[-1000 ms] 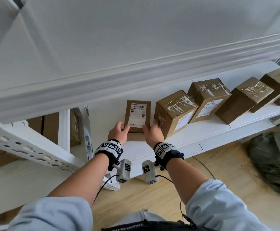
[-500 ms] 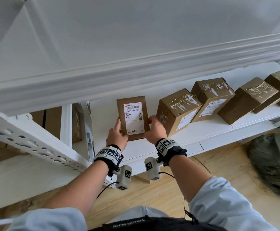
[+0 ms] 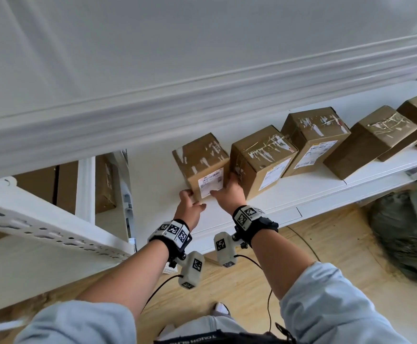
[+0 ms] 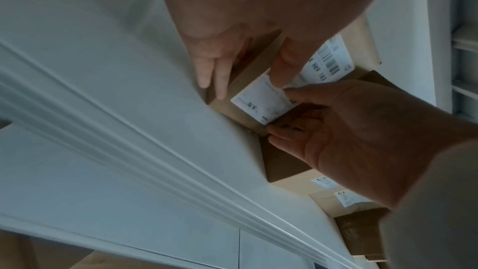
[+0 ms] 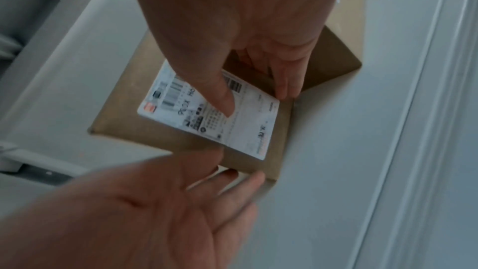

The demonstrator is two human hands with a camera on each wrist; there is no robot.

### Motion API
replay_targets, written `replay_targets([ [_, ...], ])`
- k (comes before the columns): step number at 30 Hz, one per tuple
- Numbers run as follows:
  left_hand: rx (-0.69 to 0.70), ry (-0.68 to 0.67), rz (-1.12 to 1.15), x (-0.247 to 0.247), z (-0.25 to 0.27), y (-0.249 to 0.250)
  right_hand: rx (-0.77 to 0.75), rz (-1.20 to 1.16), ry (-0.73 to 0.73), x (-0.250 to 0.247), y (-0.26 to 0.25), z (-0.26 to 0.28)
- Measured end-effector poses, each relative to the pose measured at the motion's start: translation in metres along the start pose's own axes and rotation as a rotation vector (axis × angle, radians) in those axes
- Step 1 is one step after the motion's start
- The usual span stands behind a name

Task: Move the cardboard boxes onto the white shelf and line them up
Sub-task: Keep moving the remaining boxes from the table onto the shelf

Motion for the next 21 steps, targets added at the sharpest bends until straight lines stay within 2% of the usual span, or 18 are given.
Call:
replay_targets([
  [3,0.031,-0.039,-0.015,0.009,-0.011,0.014,0.028,0.058,-0.060,-0.002,0.007,-0.006],
  [8,0.090,-0.070,-0.187,0.019,-0.025,0.028,0.060,0.064,-0.086,0.005,0.017,-0.015],
  [13,0.044,-0.010,-0.335,0.004,-0.016,0.014,0.035,0.131,-0.043,0.012,0.027,-0.008],
  [17,0.084,-0.070,-0.480,-0.019,0.003,-0.005,-0.063,0.206,0.029,0.016,0.023,0.010],
  [21,0.142,-0.126,-0.569,-0.042,0.030,-0.018,-0.177,0.387,0.099,0.027,0.013,0.045],
])
Point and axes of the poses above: each hand's wrist, its own z-axis away from the middle knuckle, its own x-axis out of the palm, y = z × x, the point moved 3 cm from there along -z, towards the middle knuckle, and after that the axes turned 6 degrees about x, right-handed, at the moved point
